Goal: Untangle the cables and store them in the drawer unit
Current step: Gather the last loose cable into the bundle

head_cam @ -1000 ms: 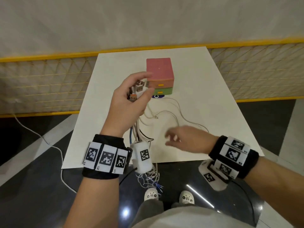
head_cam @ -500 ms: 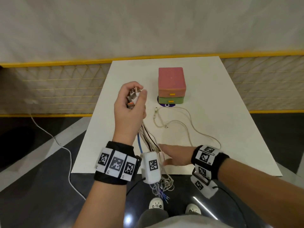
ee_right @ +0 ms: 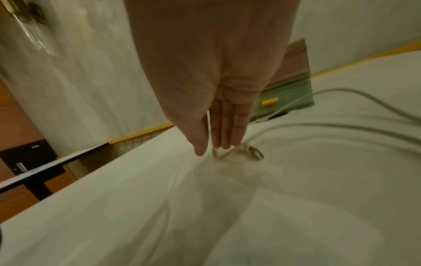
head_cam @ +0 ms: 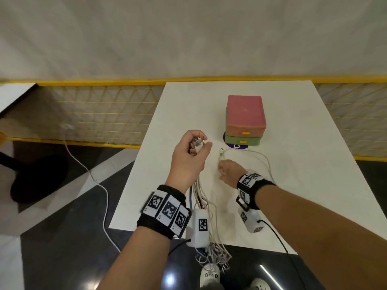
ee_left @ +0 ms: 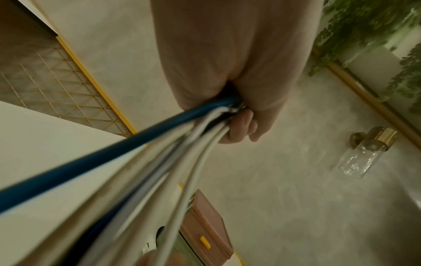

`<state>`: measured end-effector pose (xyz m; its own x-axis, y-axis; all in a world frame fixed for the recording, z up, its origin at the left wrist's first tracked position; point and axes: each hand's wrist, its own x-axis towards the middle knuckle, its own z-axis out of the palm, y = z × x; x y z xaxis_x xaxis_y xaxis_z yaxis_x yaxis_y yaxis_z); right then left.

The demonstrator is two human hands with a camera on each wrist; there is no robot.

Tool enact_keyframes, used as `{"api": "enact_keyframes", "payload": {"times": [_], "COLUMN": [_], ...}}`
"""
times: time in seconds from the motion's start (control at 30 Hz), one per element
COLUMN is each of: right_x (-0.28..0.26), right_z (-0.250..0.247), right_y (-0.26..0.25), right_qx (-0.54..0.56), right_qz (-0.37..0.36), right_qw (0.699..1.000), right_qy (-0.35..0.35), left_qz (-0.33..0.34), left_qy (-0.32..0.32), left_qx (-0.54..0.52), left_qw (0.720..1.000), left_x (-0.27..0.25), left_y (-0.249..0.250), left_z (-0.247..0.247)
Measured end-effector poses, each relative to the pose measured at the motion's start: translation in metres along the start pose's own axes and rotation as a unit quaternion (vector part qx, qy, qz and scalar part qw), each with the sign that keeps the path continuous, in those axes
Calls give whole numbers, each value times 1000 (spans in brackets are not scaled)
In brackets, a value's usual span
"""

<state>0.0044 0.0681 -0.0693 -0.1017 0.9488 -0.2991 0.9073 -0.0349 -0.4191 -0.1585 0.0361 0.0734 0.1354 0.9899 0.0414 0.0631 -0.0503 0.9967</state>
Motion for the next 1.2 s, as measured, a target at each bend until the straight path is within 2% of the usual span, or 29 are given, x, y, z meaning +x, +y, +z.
{"api": "enact_keyframes", "payload": {"times": [0.17, 0.27, 0.33, 0.4, 0.47, 0.53, 0.63, 0.77, 0.9, 0.97, 1.03, 1.13, 1.2], "right_x": [-1, -10, -27, -53, -81, -104, -125, -146, -167, -178, -188, -209, -226], "right_z": [17, 10, 0, -13, -25, -32, -32, -32, -35, -37, -37, -32, -25], "right_y": [-5, -5, -11, -21, -32, -37, -34, -18, -3, 3, 14, 39, 56], "right_qx": [33, 139, 236, 293, 324, 330, 329, 326, 263, 246, 231, 183, 152], "right_qz": [61, 69, 34, -39, -115, -160, -180, -182, -213, -208, -175, -87, -38], "right_qw": [997, 984, 961, 936, 913, 903, 904, 906, 921, 929, 941, 975, 986], "right_qy": [30, 81, 140, 192, 221, 225, 206, 198, 190, 184, 175, 91, 52], "left_qz": [-21, -52, -78, -101, -122, -132, -127, -127, -134, -130, -118, -100, -90], "left_qy": [6, 43, 72, 79, 59, 38, 3, -76, -115, -101, -57, 46, 64], "left_qx": [-17, -28, -41, -62, -78, -76, -71, -34, 7, 1, -23, -90, -97], "left_qw": [1000, 997, 994, 990, 988, 988, 989, 988, 984, 986, 991, 990, 989], "left_x": [7, 10, 11, 11, 9, 5, -1, -10, -16, -19, -22, -21, -21], "left_y": [-7, -16, -23, -28, -29, -28, -19, -11, -6, -4, -3, 1, 3], "left_z": [-8, -11, -12, -8, 1, 14, 31, 43, 49, 50, 50, 42, 36]}}
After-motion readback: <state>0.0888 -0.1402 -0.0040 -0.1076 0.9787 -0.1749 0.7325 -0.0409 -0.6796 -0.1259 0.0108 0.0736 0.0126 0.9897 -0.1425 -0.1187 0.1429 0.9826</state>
